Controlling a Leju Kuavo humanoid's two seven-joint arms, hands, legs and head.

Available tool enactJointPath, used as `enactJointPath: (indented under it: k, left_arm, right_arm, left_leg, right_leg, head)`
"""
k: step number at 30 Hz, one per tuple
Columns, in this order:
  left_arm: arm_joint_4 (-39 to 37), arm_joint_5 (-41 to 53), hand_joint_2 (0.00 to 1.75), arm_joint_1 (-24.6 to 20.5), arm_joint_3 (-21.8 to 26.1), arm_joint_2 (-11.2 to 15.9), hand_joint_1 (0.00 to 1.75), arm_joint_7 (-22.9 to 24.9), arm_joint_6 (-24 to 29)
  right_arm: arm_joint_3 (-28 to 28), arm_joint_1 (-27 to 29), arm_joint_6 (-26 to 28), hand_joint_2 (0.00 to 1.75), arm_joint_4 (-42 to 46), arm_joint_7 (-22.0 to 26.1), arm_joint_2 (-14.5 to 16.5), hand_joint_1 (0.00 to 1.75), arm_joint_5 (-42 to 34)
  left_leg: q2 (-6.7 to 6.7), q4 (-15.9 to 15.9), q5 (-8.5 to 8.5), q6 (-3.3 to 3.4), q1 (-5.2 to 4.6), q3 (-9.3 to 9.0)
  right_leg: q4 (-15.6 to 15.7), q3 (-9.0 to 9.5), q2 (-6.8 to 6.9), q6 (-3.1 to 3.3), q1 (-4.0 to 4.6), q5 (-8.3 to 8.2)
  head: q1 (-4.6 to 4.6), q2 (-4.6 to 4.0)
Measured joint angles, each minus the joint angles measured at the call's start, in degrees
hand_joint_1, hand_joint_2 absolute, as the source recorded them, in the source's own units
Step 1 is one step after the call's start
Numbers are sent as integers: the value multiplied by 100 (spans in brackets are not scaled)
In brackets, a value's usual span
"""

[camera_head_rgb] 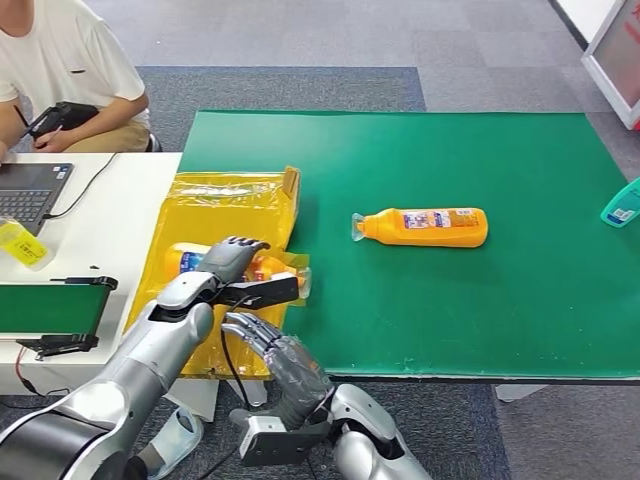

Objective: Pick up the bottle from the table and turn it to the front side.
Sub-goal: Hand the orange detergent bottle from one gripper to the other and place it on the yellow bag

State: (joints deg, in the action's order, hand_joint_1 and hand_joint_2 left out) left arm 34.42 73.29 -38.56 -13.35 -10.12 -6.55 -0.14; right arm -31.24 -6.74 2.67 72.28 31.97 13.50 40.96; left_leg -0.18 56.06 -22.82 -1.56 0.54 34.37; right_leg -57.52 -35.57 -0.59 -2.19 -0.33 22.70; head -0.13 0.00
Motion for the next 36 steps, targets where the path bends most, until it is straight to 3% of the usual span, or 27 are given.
enactJointPath:
  k: [7, 16, 27, 36]
  left_arm:
    - [141, -290, 0, 301, -84, 28, 0, -314, 303]
    - [447, -298, 0, 627, -446, 86, 0, -114, 388]
    - [1404, -619, 0, 1184, -488, 167, 0, -60, 384]
    - [1092, 230, 0, 743, -579, 254, 0, 790, 376]
  right_arm:
    - [-23, 26, 23, 175, 0, -51, -22, 0, -25]
    - [-23, 41, 26, 175, -58, -66, -27, 0, 0]
    - [-23, 50, 114, 175, -108, -38, -30, 0, 37]
    - [-23, 37, 62, 175, -153, -39, -30, 0, 84]
  left_leg:
    - [0, 0, -1, 1, 0, 0]
    - [-1, -1, 1, 2, 0, -2]
    - [0, 0, 8, 2, 0, -1]
    - [0, 0, 9, 2, 0, 0]
  right_leg:
    - [0, 1, 0, -1, 0, 1]
    - [0, 8, 2, -2, 0, 1]
    - [0, 3, 1, -2, 0, -5]
    - [-2, 2, 1, -1, 0, -6]
  head:
    - [0, 0]
    - [0, 0]
    - [0, 0]
    - [1, 0]
